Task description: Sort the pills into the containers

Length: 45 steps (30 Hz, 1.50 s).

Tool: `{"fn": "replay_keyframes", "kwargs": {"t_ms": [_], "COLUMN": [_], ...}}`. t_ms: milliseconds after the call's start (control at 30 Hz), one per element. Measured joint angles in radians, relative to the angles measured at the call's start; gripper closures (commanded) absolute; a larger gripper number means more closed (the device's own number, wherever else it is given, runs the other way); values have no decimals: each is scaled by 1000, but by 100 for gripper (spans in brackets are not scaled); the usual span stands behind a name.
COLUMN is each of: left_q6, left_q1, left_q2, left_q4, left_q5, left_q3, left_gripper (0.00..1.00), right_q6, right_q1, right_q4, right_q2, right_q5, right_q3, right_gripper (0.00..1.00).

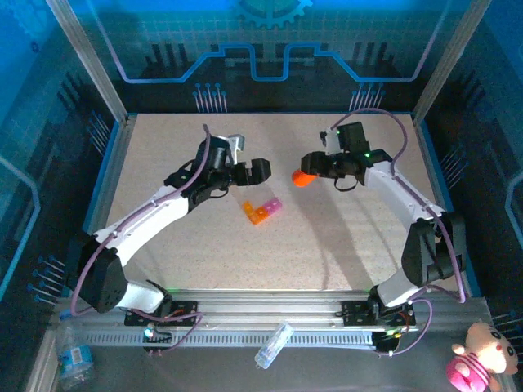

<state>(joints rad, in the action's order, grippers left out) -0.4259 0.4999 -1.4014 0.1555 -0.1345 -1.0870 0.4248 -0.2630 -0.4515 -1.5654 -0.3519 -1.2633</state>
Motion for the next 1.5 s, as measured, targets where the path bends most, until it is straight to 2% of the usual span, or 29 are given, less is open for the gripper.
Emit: {"fn": "replay_keyframes", "kwargs": {"t_ms": [100,233,367,567,1000,1300,1500], "left_q6": [161,309,381,427,461,478,485], "left_q1": [0,0,0,-1,-28,-28,-28], "left_q2": [25,26,25,2,-68,-75,-82], "left_q4": [-101,-224,-333,-432,-439,-429,-423], "left_q5": [-58,-134,-204,-280,-359,-387,-395], "left_q3": [89,189,248,251,206,188,187], "left_gripper": [1,1,1,2,7,19,23], "right_q6": [25,62,105,134,137,136,137], "right_q1": [0,0,-1,-21,-84,-117,-117], "right_q4": [31,85,136,170,176,175,173], "right_q2": [-5,-53,-82,-95,-95,-108,-113], "right_q5": [-119,-272,-379,-473,-525,-525,-525], "right_q3": [-18,-60,-61,-61,-60,-60,-60], "right_gripper": [73,74,74,74,75,75,75]}}
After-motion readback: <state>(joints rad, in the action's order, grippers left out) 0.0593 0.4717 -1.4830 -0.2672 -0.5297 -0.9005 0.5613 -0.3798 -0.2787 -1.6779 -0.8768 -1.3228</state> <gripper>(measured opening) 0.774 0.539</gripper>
